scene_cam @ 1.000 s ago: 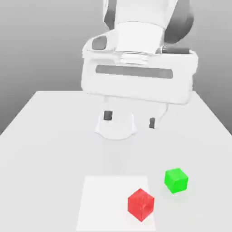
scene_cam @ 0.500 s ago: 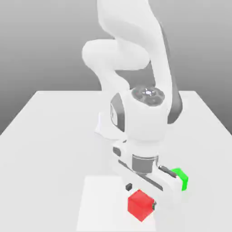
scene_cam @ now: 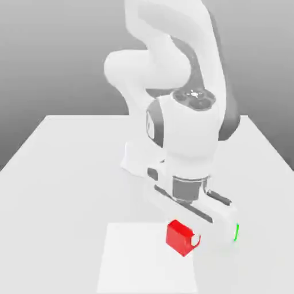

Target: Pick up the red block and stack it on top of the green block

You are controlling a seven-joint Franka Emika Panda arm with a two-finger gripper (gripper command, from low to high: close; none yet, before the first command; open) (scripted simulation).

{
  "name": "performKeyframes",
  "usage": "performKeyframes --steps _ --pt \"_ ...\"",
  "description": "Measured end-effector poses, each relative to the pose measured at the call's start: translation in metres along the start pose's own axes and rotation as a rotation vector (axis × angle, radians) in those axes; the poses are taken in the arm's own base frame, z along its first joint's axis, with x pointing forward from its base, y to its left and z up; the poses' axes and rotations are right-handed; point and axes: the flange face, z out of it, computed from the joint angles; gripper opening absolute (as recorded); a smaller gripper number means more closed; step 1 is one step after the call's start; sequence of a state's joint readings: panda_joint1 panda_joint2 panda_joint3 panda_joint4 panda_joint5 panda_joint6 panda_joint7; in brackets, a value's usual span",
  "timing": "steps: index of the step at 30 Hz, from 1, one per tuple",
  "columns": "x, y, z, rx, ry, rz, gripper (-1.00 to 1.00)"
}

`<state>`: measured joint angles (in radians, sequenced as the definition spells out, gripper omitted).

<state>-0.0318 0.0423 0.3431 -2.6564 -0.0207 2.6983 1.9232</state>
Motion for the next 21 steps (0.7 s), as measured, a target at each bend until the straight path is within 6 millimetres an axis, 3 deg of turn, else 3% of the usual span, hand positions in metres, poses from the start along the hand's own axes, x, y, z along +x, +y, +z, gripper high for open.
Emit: performKeyframes --steps 2,5,13,14,21 --pt "-0.036 0.031 -0.009 -0.001 0.000 -0.003 -1.00" --pt "-0.051 0.063 -0.015 0.001 0.004 0.071 -1.00" --pt "-0.053 0.069 0.041 0.004 0.006 0.093 -1.00" --pt "-0.053 0.070 0.046 0.003 0.006 0.092 1.00" --pt "-0.054 0.070 0.045 0.002 0.006 0.091 1.00"
